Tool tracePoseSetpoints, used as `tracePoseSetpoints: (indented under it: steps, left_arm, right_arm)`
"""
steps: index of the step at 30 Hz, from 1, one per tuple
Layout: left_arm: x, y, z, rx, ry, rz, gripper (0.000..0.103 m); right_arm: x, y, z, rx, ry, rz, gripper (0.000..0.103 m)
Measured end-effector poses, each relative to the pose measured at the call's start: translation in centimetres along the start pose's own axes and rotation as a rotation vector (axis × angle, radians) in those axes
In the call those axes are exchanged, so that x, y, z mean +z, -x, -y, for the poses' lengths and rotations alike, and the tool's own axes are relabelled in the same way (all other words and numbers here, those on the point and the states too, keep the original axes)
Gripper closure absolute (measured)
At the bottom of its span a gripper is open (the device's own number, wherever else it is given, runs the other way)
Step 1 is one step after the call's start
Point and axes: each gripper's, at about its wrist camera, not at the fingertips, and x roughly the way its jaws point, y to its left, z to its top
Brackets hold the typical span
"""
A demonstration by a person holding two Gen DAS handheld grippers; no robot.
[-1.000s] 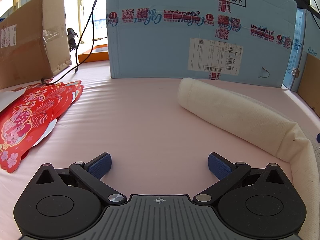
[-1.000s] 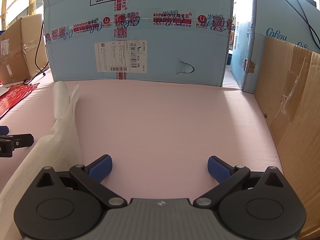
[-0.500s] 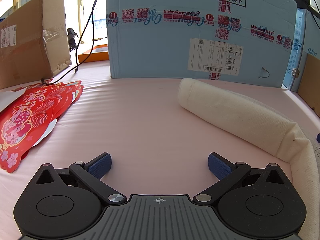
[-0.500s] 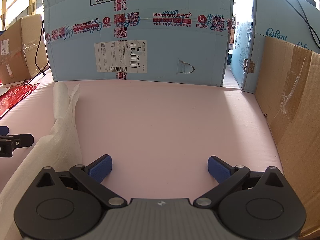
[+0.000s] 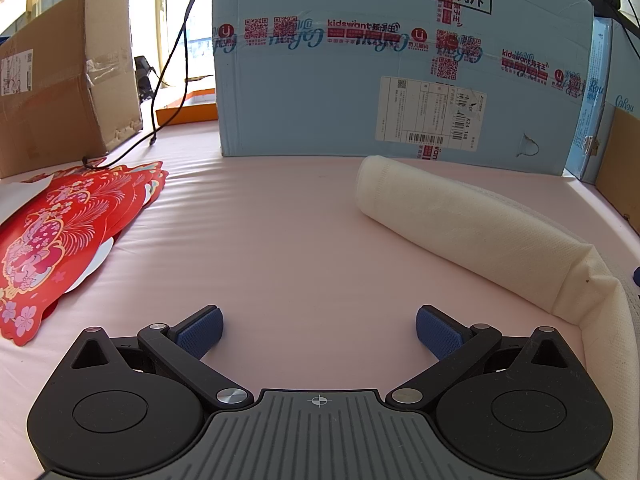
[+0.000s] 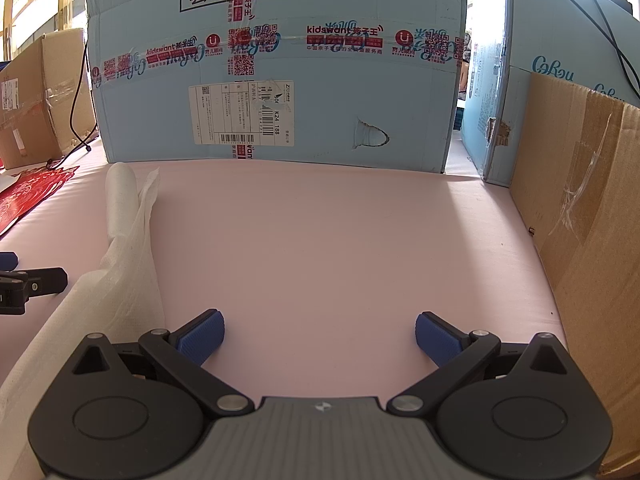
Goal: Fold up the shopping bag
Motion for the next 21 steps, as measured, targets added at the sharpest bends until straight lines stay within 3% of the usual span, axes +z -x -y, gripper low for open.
tracePoseSetpoints:
  steps: [21]
  left_arm:
    - [0.01, -0.01, -0.02, 0.000, 0.000, 0.000, 0.000]
  right_arm:
    - [-0.06, 0.01, 0.07, 0.000, 0.000, 0.000, 0.000]
